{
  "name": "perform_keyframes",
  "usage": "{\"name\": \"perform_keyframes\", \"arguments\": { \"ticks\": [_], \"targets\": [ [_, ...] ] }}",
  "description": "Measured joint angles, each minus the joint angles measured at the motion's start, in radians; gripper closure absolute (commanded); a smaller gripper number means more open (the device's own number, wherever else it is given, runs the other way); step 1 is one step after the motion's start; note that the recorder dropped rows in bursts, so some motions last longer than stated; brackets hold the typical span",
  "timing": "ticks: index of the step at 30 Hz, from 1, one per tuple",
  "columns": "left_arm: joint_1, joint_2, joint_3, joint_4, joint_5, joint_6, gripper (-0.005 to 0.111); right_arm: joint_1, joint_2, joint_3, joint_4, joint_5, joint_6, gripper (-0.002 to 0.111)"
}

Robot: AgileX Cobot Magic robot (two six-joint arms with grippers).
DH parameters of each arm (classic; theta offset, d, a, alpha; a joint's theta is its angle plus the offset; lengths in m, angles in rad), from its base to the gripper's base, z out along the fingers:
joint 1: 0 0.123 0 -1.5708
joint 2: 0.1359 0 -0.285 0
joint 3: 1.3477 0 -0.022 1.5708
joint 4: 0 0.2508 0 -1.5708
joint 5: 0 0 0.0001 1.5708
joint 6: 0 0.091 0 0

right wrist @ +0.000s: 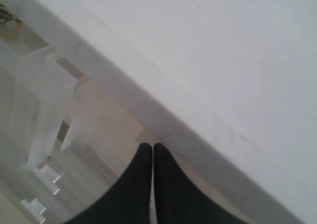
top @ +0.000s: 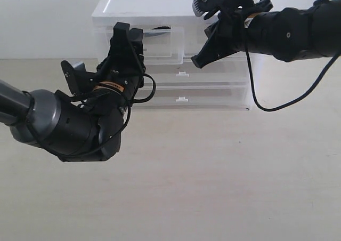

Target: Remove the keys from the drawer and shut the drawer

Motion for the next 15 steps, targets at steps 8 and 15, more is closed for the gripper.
{"name": "perform_keyframes", "arguments": {
  "ticks": [8,15],
  "targets": [
    [0.006,0.0,0.0,0.031,-0.007,-0.004,0.052,0.0,0.0,0.0,0.0,0.0,0.0,0.109],
    [0.008,0.0,0.009,0.074,-0.04,-0.006,0.06,0.0,0.0,0.0,0.0,0.0,0.001,0.109]
  ]
}}
